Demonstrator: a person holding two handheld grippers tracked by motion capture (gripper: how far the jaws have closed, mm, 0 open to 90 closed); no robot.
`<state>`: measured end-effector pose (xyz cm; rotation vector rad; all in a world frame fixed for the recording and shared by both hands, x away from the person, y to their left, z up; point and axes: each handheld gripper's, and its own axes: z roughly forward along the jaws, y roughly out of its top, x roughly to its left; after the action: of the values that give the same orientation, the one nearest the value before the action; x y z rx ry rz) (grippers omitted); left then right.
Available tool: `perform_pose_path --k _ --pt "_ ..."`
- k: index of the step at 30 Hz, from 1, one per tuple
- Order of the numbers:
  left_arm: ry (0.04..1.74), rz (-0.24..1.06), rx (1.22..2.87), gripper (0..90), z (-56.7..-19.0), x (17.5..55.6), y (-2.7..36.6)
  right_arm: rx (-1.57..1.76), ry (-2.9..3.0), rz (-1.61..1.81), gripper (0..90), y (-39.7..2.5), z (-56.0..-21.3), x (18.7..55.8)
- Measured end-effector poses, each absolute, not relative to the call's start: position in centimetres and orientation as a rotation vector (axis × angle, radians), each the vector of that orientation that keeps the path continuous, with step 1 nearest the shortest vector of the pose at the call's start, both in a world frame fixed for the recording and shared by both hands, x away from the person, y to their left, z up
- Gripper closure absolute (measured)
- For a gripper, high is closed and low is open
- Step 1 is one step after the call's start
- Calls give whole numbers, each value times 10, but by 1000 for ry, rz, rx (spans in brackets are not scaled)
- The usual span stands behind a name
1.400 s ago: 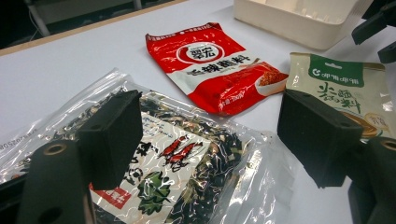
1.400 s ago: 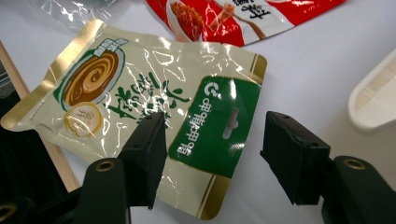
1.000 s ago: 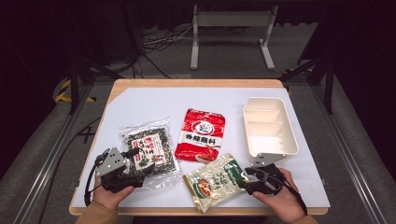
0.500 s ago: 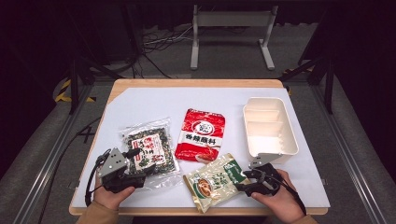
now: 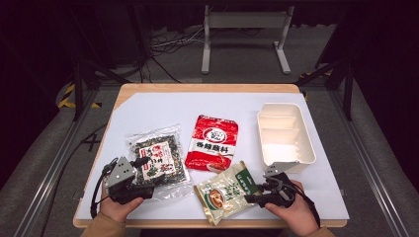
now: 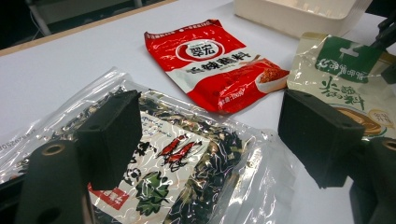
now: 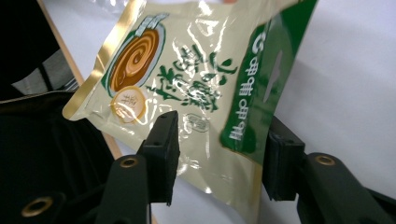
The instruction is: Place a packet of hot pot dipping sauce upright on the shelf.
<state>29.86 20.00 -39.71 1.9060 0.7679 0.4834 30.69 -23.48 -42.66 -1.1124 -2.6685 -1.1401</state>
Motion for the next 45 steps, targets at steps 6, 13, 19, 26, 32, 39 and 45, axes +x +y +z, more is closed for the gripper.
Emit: perform_pose_path --k 6,13,19,26,32,39,45 --pt "765 480 1911 221 -397 298 199 -1130 -2682 -1093 714 -231 -435 309" --pt "765 484 1908 220 -397 298 199 -1167 -2689 -1102 888 -233 -433 309" --pt "764 487 1905 221 -397 298 200 -1154 -2670 -1159 895 -234 -426 309" --pt "773 487 1904 220 -397 298 201 -1127 -2606 -1236 896 -237 -412 309" --pt "776 489 1902 220 -397 298 201 -1110 -2612 -1256 896 -236 -392 304" --pt "783 487 1902 220 -398 299 201 -1067 -2614 -1321 897 -241 -364 301" --pt "786 490 1902 220 -397 298 201 -1008 -2629 -1350 897 -239 -340 298"
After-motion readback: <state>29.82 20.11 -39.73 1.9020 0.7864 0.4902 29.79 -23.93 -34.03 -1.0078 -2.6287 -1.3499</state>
